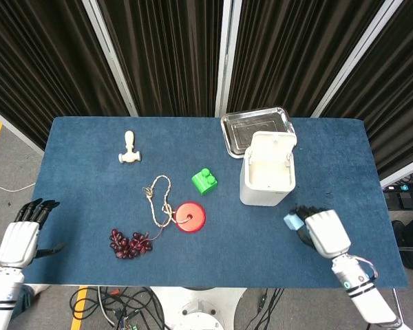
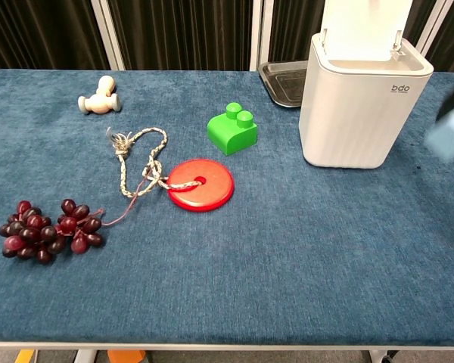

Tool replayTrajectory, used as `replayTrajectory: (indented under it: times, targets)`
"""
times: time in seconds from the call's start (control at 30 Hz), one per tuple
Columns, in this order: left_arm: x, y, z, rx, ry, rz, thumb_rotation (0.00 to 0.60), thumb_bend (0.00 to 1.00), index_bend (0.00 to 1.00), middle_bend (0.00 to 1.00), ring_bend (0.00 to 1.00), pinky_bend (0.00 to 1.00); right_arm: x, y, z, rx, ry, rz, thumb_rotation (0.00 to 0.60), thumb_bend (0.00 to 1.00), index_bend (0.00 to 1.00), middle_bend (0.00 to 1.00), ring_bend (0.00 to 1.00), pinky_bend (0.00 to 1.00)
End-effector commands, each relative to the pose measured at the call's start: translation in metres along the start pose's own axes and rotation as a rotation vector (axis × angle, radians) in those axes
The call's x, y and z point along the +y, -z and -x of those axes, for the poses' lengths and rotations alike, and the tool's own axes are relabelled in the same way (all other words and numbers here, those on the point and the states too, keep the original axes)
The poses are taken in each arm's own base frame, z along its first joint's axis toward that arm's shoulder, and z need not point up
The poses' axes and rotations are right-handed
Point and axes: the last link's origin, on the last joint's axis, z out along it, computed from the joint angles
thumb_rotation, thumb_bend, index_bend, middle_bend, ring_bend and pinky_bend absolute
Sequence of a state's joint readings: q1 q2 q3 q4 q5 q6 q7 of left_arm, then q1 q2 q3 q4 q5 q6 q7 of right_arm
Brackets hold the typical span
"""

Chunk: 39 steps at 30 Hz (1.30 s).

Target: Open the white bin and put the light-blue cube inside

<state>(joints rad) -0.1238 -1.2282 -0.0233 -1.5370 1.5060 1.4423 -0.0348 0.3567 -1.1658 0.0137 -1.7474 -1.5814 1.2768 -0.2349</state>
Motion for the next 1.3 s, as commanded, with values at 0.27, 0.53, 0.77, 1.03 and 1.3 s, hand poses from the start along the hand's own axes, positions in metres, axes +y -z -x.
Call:
replayTrajectory:
  times: [0.27, 0.53, 0.77, 1.03, 1.3]
  targets:
    - [-0.001, 0.000, -0.002, 0.004, 0.000, -0.003, 0.600, 0.05, 0.17, 0.14, 0.07, 0.12, -0.005, -0.076, -0.051, 0.258, 0.002, -0.006, 0.600, 0.28, 0.42, 0.47, 0.42, 0.51]
    - [-0.005, 0.000, -0.001, -0.004, 0.006, -0.017, 0.600, 0.05, 0.17, 0.14, 0.07, 0.12, -0.023, -0.106, -0.051, 0.275, -0.040, -0.027, 0.600, 0.01, 0.00, 0.00, 0.00, 0.00]
    - [-0.005, 0.001, -0.003, -0.003, 0.009, -0.008, 0.600, 0.05, 0.17, 0.14, 0.07, 0.12, -0.016, -0.098, -0.065, 0.368, -0.085, -0.024, 0.600, 0.00, 0.00, 0.00, 0.00, 0.00]
    - [-0.005, 0.003, -0.002, 0.006, 0.015, -0.014, 0.600, 0.05, 0.17, 0.14, 0.07, 0.12, 0.006, -0.069, -0.058, 0.327, -0.118, 0.031, 0.600, 0.13, 0.00, 0.00, 0.00, 0.00]
    - [-0.003, 0.002, -0.006, 0.020, 0.011, 0.007, 0.600, 0.05, 0.17, 0.14, 0.07, 0.12, 0.046, 0.049, 0.001, 0.100, 0.010, 0.240, 0.600, 0.16, 0.00, 0.00, 0.00, 0.00]
